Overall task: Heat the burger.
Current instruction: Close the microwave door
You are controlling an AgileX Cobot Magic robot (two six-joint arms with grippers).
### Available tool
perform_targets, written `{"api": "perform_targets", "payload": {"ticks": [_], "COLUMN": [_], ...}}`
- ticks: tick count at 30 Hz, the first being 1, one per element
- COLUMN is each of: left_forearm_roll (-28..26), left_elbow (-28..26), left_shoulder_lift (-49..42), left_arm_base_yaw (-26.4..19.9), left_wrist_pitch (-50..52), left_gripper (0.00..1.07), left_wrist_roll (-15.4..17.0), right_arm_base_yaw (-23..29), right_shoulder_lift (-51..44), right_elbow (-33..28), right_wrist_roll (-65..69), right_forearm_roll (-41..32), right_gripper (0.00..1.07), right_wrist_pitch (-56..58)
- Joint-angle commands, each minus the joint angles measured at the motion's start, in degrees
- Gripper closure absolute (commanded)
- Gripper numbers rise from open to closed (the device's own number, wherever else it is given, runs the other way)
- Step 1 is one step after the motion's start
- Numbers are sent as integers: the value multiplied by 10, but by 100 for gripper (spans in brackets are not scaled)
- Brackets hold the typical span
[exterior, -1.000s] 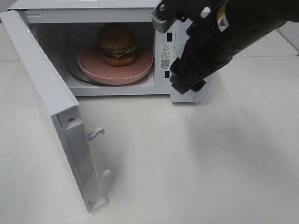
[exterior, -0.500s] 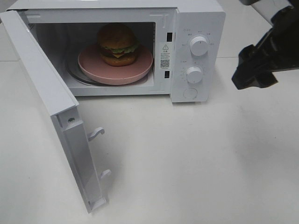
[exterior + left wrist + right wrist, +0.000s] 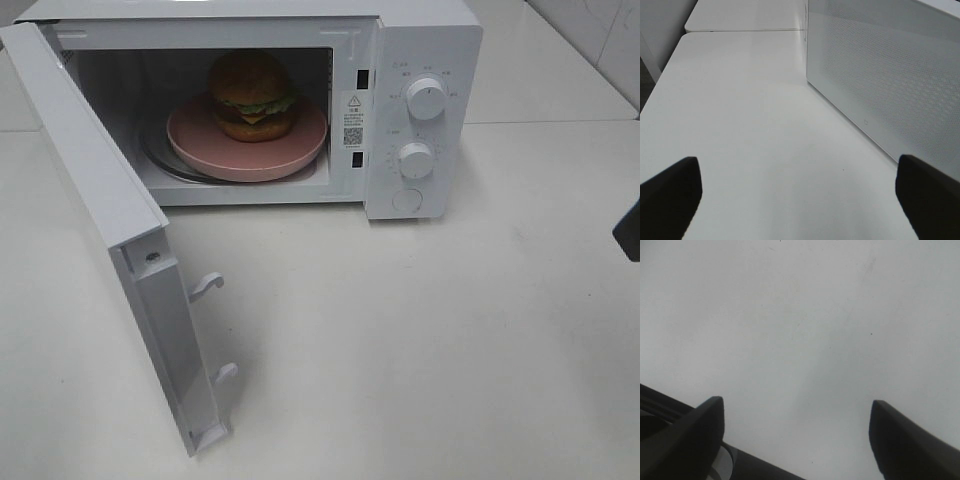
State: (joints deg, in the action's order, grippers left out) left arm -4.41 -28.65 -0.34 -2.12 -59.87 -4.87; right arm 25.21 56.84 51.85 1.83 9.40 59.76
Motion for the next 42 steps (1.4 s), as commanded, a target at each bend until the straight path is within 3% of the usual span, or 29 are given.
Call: {"api": "perform_targets", "payload": {"ticks": [1, 13, 16, 18, 25, 27, 42], "left_forearm_roll": [-5, -5, -5, -5, -5, -5, -5], "left_elbow": [2, 2, 2, 2, 2, 2, 2], "left_shoulder_lift": [-10, -10, -10, -10, -10, -10, -10], "left_arm_base_yaw": [-2, -2, -2, -2, -2, -2, -2], "left_wrist_pitch": [5, 5, 5, 5, 5, 5, 5], "left_gripper": [9, 9, 9, 9, 9, 9, 9], "left_wrist_roll": [3, 3, 3, 3, 3, 3, 3], "right_arm_base_yaw": [-5, -5, -28, -87, -139, -168, -215], "right_shoulder_lift": [-32, -177, -215, -261, -329, -378, -499], "right_elbow": [-26, -103, -121, -145, -180, -218, -216], "right_wrist_roll": [11, 23, 34, 33, 32, 32, 36], "right_forearm_roll": [0, 30, 26, 28, 25, 26, 17], "right_gripper": [31, 31, 31, 31, 31, 31, 31], "right_wrist_pitch": [6, -22, -29, -29, -59, -75, -40]}}
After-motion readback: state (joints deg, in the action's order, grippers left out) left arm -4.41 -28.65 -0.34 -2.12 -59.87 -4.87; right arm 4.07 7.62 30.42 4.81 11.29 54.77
